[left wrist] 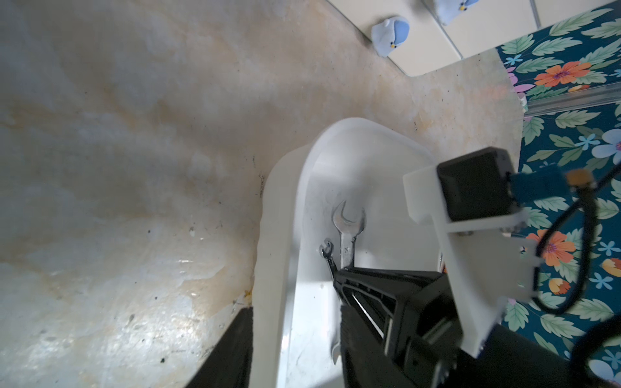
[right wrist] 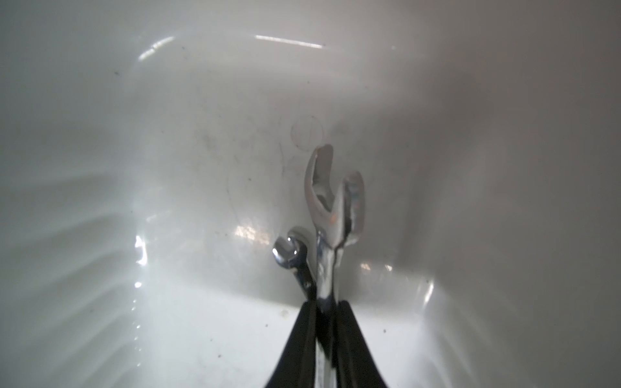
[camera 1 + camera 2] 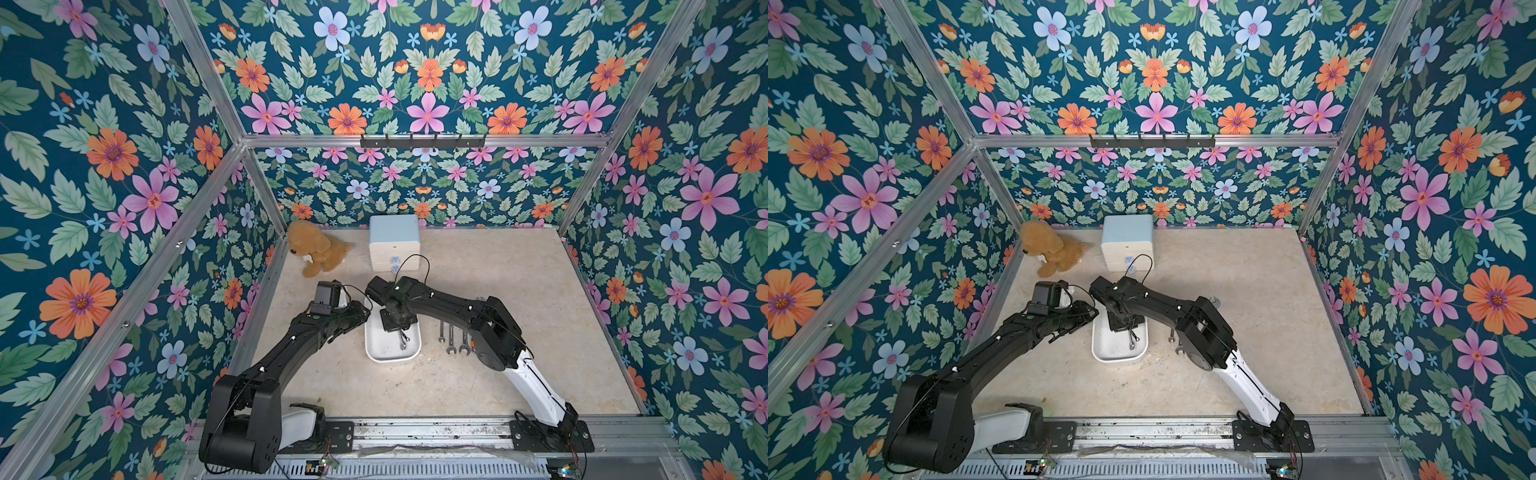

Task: Take out the wrench from the storage box
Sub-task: Pick up the wrench from the storage box.

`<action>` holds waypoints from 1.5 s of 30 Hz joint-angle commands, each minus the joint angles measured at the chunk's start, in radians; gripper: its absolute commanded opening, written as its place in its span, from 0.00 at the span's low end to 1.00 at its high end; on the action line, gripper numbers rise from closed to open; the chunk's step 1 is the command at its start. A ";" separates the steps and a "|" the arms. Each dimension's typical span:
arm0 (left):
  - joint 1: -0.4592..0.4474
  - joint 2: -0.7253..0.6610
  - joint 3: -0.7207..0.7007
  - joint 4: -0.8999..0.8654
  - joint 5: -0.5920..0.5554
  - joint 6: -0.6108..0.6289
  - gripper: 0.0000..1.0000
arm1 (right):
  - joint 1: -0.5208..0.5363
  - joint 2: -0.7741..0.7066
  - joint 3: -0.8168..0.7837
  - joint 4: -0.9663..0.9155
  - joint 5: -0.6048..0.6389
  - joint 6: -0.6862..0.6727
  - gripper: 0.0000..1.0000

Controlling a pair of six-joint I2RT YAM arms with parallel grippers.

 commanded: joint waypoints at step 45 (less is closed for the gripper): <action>0.000 -0.006 0.008 -0.009 -0.021 0.010 0.48 | -0.019 -0.016 0.031 0.016 -0.028 -0.007 0.04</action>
